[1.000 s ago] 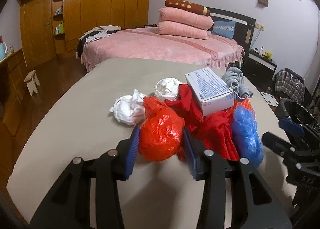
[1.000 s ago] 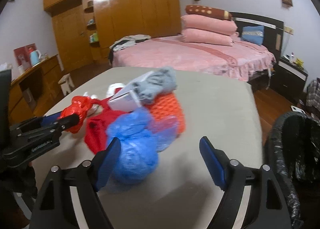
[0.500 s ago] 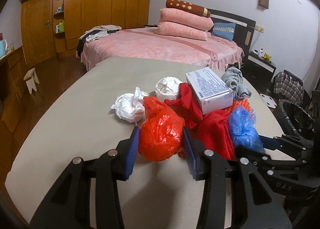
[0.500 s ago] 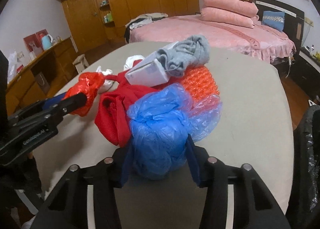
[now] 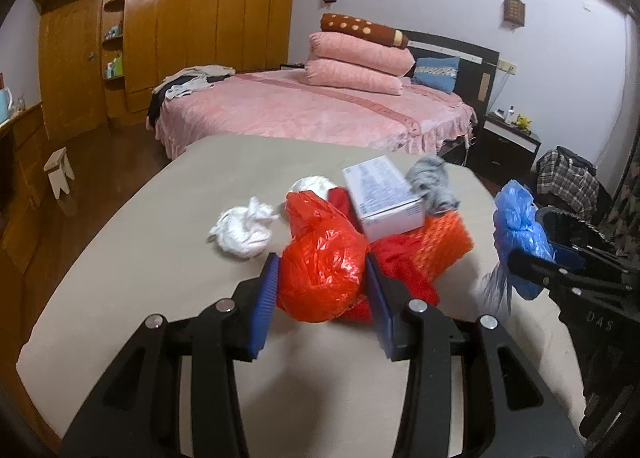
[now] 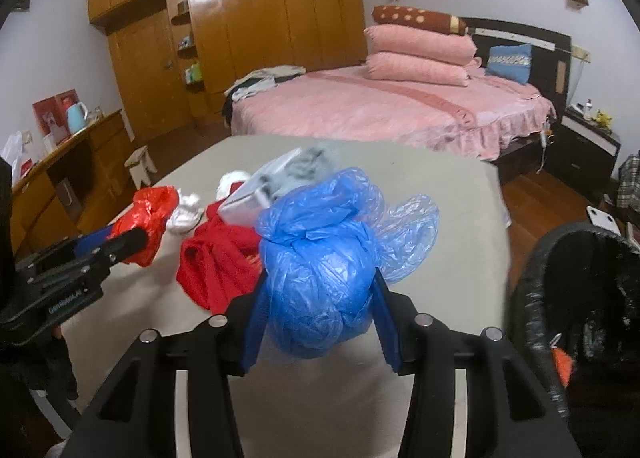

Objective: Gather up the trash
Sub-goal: 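Move both bags over the bin and open both tools to release them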

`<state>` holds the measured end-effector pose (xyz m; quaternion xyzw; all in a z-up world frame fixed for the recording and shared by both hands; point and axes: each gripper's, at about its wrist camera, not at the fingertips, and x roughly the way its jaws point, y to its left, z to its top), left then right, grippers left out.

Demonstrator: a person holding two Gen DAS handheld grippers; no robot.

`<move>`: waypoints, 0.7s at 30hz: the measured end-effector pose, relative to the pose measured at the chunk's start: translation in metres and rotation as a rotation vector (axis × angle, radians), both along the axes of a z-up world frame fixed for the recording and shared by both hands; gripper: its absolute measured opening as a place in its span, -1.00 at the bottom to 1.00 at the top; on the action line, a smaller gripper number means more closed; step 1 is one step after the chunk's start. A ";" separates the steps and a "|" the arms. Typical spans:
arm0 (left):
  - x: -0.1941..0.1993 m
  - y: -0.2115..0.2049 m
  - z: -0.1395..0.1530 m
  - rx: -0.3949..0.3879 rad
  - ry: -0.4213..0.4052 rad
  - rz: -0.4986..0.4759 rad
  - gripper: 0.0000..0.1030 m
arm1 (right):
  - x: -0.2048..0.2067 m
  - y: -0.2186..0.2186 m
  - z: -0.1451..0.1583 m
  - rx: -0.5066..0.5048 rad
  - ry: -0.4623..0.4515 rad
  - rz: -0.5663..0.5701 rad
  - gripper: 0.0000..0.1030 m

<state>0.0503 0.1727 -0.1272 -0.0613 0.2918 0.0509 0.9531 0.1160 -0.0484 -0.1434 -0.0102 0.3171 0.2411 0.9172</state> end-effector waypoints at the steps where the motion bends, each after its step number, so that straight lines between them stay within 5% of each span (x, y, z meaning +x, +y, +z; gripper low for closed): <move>1: 0.000 -0.004 0.003 0.001 -0.007 -0.008 -0.20 | 0.000 -0.004 0.003 0.006 -0.005 -0.007 -0.08; 21: 0.042 -0.135 0.043 -0.029 -0.110 -0.294 -0.20 | 0.000 -0.139 0.039 0.034 -0.074 -0.315 -0.08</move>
